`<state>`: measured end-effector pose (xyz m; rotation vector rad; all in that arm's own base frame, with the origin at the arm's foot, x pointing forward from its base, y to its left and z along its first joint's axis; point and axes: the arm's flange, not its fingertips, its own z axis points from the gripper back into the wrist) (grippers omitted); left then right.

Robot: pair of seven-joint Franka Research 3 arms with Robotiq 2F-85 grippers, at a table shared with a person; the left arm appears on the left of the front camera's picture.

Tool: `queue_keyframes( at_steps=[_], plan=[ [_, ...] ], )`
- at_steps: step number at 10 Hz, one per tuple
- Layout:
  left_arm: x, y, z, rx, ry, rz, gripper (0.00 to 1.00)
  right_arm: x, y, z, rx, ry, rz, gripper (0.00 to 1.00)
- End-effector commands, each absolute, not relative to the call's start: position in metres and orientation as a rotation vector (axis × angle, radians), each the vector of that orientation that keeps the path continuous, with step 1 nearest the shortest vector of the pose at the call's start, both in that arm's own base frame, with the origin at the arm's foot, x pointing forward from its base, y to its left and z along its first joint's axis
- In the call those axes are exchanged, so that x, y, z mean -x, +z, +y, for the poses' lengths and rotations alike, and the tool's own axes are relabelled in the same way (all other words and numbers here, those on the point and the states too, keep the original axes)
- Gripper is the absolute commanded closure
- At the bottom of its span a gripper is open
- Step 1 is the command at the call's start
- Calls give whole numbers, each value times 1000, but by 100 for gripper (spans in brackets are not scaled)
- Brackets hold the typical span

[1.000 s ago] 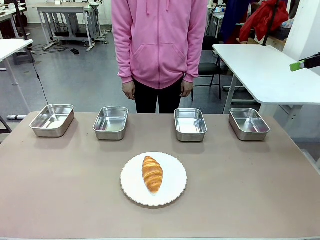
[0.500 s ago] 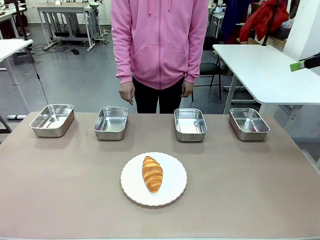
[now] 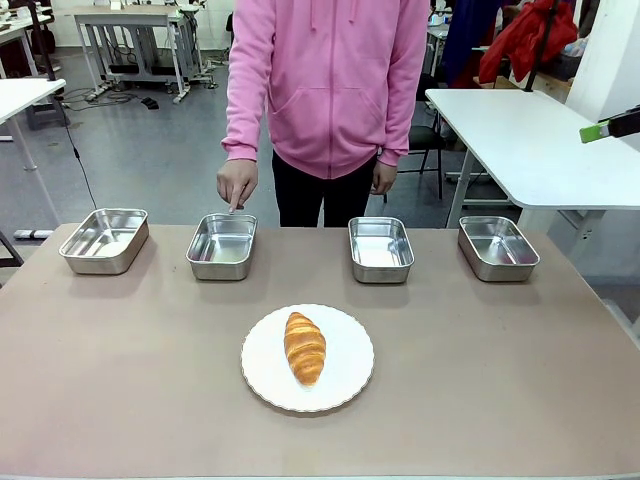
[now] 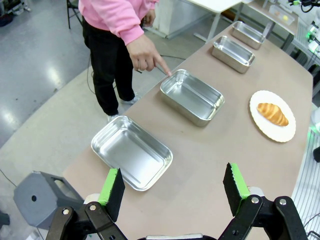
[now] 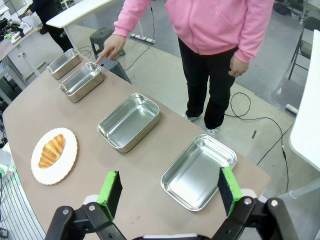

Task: Place the bread in the container.
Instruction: Place the Butter Roll into the Airtight Container indicated by the human.

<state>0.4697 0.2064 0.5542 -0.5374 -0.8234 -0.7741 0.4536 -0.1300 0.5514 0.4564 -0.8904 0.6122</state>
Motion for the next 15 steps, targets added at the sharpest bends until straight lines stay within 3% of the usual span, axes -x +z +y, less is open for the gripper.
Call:
queue_keyframes(
  at_steps=[1,14,15],
  plan=[
    [-468,556,207,537,-783,-829,0,-453,551,-128,-458,617,-896,0],
    [-470,554,206,537,-774,-823,0,-453,551,-128,-458,617,-896,0],
    [-470,571,182,520,-750,-781,0,-453,551,-128,-458,617,-896,0]
  ],
)
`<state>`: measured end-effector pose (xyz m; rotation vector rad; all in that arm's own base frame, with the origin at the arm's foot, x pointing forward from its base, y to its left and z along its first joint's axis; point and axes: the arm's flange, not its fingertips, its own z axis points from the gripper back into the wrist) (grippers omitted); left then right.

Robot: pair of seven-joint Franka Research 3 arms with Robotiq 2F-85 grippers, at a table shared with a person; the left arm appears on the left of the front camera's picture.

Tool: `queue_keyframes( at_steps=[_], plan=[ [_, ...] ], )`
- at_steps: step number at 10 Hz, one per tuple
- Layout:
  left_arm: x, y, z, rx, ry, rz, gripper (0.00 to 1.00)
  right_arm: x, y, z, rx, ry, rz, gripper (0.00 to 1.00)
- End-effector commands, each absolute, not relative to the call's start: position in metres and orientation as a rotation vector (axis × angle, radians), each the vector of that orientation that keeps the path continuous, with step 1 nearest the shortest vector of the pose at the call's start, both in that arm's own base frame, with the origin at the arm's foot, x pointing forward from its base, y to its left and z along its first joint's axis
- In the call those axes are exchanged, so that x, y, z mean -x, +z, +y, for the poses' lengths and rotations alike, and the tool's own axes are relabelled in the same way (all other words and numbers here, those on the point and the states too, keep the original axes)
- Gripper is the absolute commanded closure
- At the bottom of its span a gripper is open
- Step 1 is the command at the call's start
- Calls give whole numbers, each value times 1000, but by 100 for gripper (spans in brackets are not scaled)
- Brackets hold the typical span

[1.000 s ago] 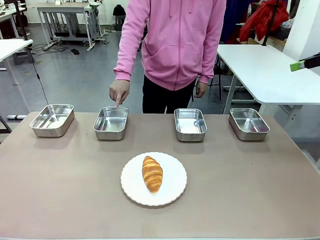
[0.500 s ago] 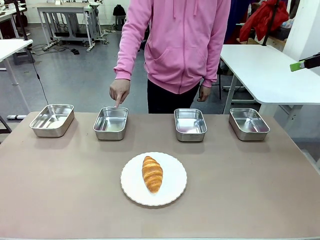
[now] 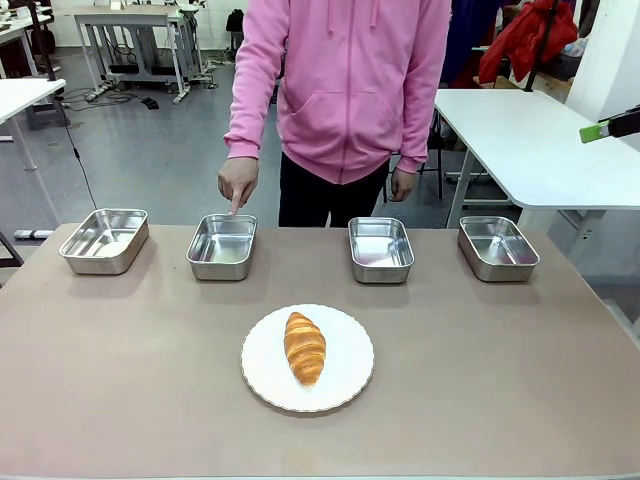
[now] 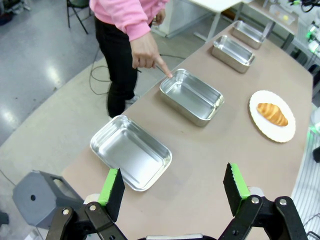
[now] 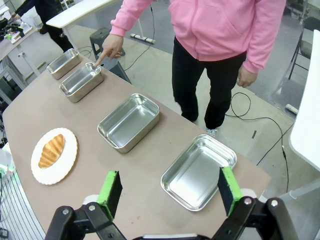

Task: Place the bread in the container.
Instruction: Place the Butter Roll into the Airtight Container indicated by the human.

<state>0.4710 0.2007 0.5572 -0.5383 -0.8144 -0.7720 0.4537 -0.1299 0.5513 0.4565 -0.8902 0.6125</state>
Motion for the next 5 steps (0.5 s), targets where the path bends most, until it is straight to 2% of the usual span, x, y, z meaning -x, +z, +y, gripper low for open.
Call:
queue_keyframes(
  at_steps=[1,3,5],
  plan=[
    [-471,588,149,470,-747,-755,0,-453,551,-128,-458,617,-896,0],
    [-472,621,79,408,-700,-672,0,-453,551,-128,-458,617,-896,0],
    [-467,666,-4,334,-558,-608,0,-453,551,-128,-458,617,-896,0]
  ],
)
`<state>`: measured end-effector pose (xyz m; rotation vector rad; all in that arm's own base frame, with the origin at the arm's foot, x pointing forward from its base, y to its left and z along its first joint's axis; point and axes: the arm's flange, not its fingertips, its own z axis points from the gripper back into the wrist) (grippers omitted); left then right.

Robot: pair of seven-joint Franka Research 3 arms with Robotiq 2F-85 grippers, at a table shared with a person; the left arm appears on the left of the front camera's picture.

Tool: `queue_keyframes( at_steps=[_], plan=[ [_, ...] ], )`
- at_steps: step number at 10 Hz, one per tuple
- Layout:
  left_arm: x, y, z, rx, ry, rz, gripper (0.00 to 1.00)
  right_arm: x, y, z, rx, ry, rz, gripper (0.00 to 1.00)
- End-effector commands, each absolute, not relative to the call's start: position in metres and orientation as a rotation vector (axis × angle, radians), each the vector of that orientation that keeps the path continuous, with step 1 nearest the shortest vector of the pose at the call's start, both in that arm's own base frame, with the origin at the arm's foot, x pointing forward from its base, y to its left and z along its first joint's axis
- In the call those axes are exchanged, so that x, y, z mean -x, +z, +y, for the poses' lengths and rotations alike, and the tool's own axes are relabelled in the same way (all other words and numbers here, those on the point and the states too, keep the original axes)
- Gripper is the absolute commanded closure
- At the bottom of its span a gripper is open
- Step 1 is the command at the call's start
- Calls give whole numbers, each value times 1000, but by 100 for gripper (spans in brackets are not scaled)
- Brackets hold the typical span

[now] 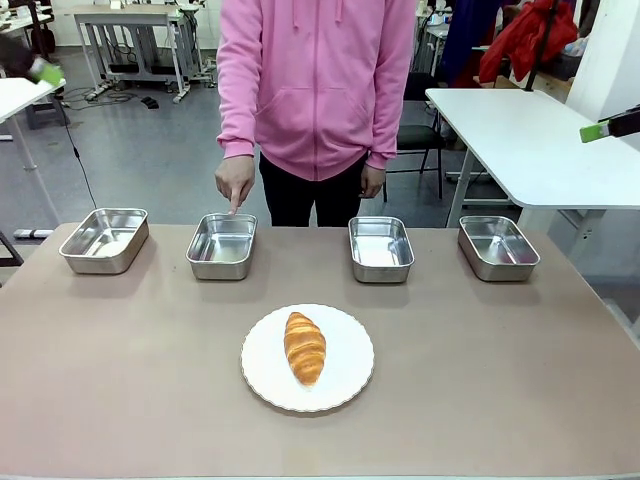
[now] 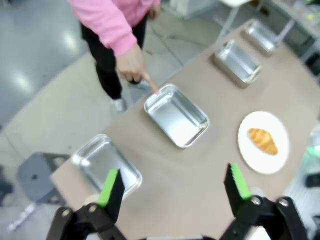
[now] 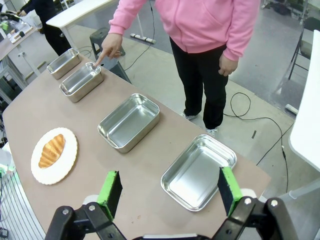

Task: Place the bread in the container.
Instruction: Place the Butter Roll into the Airtight Container indicated by the human.

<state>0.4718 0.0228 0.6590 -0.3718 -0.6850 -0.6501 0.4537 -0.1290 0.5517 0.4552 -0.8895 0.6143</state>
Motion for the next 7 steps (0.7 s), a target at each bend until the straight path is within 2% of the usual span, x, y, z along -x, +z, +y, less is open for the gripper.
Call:
queue_keyframes(
  at_steps=[1,2,3,5,7],
  plan=[
    [-462,674,-36,312,-496,-564,0,-453,551,-128,-458,617,-896,0],
    [-450,675,-91,313,-427,-541,0,-453,551,-128,-458,617,-896,0],
    [-441,666,-140,256,-311,-424,0,-453,551,-128,-458,617,-896,0],
    [-420,616,-220,151,-302,-285,0,-453,551,-128,-458,617,-896,0],
    [-422,562,-274,186,-172,-212,0,-453,551,-128,-458,617,-896,0]
  ],
)
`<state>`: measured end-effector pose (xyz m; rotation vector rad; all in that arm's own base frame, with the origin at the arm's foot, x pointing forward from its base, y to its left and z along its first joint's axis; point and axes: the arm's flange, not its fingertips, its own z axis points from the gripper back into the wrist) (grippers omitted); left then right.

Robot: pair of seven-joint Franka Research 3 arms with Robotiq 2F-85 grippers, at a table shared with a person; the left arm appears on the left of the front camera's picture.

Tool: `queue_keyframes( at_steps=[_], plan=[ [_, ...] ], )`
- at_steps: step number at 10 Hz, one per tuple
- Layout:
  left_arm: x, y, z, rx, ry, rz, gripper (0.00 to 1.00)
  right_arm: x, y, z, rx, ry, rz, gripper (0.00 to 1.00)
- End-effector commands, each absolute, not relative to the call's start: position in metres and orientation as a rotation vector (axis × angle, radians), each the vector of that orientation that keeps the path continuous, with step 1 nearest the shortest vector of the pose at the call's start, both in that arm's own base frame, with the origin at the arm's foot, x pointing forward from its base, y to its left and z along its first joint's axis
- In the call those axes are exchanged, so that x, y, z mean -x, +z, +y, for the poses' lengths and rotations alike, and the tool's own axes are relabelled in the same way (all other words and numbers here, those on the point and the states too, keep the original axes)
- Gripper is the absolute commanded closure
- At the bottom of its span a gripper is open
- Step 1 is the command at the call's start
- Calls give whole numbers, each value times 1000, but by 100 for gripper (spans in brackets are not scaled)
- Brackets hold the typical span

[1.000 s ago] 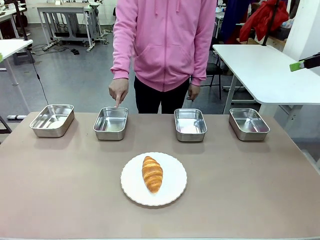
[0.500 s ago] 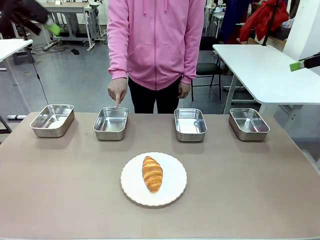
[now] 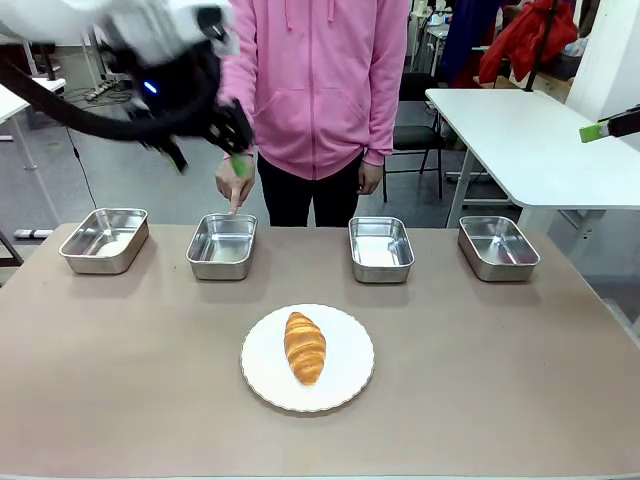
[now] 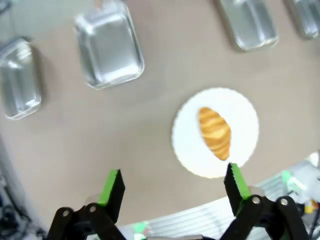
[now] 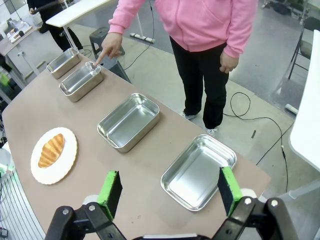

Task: Place the bread in the container.
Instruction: Place the Butter Roll into the Airtight Container indicated by the human.

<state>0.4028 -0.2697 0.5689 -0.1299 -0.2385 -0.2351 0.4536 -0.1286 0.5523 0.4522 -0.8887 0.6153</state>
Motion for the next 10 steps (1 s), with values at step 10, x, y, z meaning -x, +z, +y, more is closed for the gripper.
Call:
queue_keyframes(
  at_steps=[10],
  plan=[
    [-426,507,-309,238,-98,-168,0,-453,551,-128,-458,617,-896,0]
  ],
)
